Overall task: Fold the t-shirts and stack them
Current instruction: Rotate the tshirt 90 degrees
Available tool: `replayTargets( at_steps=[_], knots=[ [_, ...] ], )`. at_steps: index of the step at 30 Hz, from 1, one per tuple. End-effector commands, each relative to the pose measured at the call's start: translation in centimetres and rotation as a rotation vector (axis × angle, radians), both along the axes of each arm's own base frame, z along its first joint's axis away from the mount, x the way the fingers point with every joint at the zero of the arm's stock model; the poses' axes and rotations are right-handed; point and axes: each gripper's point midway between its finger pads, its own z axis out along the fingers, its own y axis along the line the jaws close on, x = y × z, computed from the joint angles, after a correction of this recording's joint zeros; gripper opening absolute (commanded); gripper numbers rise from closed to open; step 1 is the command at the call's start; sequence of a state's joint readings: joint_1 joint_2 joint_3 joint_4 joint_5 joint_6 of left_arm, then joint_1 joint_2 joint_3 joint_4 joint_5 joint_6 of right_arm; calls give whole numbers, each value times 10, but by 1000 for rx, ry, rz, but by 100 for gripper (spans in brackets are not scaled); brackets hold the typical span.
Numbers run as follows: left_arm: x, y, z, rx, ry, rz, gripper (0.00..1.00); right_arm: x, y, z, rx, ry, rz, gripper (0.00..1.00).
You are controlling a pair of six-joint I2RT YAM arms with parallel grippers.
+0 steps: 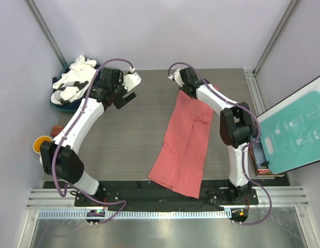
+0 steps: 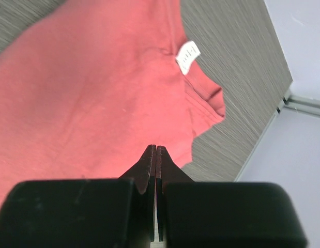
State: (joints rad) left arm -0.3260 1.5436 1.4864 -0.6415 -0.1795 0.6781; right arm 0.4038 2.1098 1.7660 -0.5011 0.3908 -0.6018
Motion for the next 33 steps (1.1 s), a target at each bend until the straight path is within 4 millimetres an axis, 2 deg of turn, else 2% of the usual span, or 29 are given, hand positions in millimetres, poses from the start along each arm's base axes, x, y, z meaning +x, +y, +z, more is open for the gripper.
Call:
replayTargets(
  at_steps=[1,2,4,5,10,11,13,14,15,18,20,21,27,30,31,32,33],
  knots=[
    [19,-3,32,-13,-122,-10,100,22,11,10,13,-62,8,1],
    [22,-3,38,-15,-134,-8,100,26,11,1,15,-50,5,1],
    [29,-4,39,-3,-135,-5,100,28,7,-7,12,-39,-4,1],
    [32,-5,46,-5,-151,-4,100,26,6,-17,5,-18,-7,1],
    [45,-12,58,-4,-175,-36,100,19,-8,-42,8,35,-44,1],
    [50,-13,54,-1,-166,-33,100,18,-9,-44,15,39,-47,1],
    [57,-14,60,-5,-180,-23,100,19,-12,-52,30,53,-52,1],
    [62,-15,54,-1,-170,-22,100,20,-11,-55,29,59,-51,1],
    [64,-16,56,-3,-174,-24,100,21,-12,-63,21,71,-50,1],
    [71,-20,57,-3,-179,-26,100,25,-10,-69,21,77,-37,1],
    [76,-22,59,-3,-184,-26,100,32,-8,-76,23,78,-28,1],
    [78,-23,61,-2,-190,-24,100,33,-6,-86,22,91,-24,1],
    [91,-23,60,11,-200,-3,100,54,3,-96,30,78,4,1],
    [96,-24,57,8,-202,0,100,68,9,-102,26,62,17,1],
    [96,-24,57,7,-204,0,100,79,12,-93,36,24,21,1],
    [99,-25,57,6,-209,0,100,83,15,-102,33,27,32,1],
    [99,-25,56,5,-211,6,100,89,17,-102,33,13,40,1]
  ],
)
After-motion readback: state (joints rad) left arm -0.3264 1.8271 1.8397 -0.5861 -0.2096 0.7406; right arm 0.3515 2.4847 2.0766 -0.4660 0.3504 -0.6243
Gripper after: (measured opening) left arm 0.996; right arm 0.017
